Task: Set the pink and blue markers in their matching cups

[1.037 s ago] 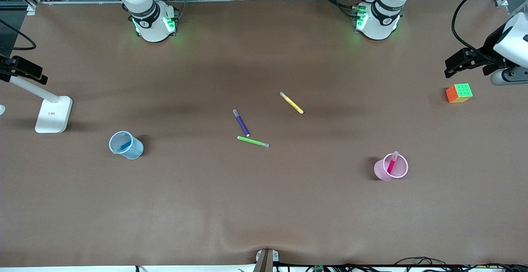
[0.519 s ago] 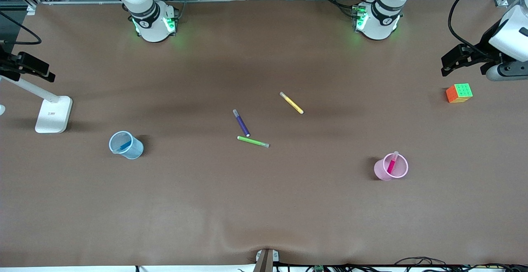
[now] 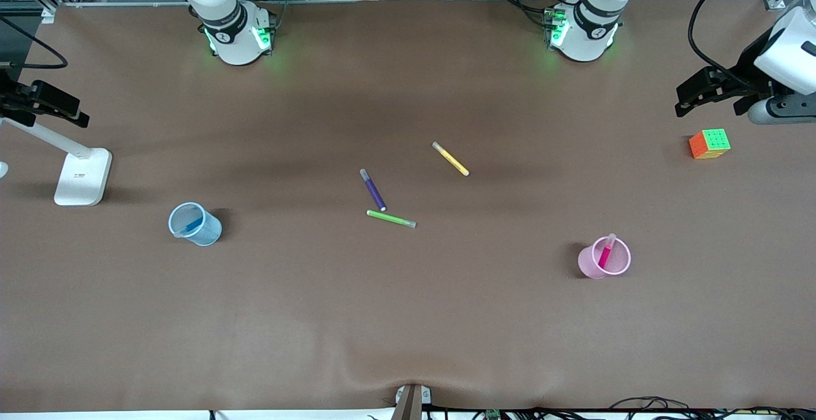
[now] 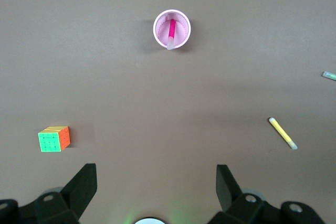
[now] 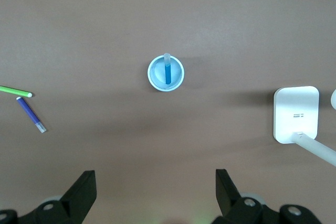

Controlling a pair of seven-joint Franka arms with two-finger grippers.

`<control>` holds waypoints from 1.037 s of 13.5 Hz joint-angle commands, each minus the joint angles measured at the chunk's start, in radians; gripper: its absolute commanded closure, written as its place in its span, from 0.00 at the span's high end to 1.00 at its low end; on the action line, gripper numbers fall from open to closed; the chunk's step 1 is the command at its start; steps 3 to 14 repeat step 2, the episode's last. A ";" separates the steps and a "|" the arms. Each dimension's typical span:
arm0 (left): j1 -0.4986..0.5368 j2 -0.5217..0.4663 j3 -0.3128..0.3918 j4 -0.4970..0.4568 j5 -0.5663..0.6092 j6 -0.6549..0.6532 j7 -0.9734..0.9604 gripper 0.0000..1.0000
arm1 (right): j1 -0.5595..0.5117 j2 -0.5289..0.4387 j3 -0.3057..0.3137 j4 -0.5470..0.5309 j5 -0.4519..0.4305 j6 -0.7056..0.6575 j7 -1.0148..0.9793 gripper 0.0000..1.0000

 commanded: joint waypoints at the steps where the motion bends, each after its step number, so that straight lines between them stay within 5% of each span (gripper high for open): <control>1: 0.004 0.002 -0.001 0.017 -0.013 -0.013 -0.010 1.00 | 0.002 -0.033 0.003 -0.033 -0.005 0.017 0.013 1.00; 14: 0.004 0.002 -0.001 0.017 -0.013 -0.013 -0.010 1.00 | 0.002 -0.033 0.003 -0.034 -0.005 0.017 0.015 1.00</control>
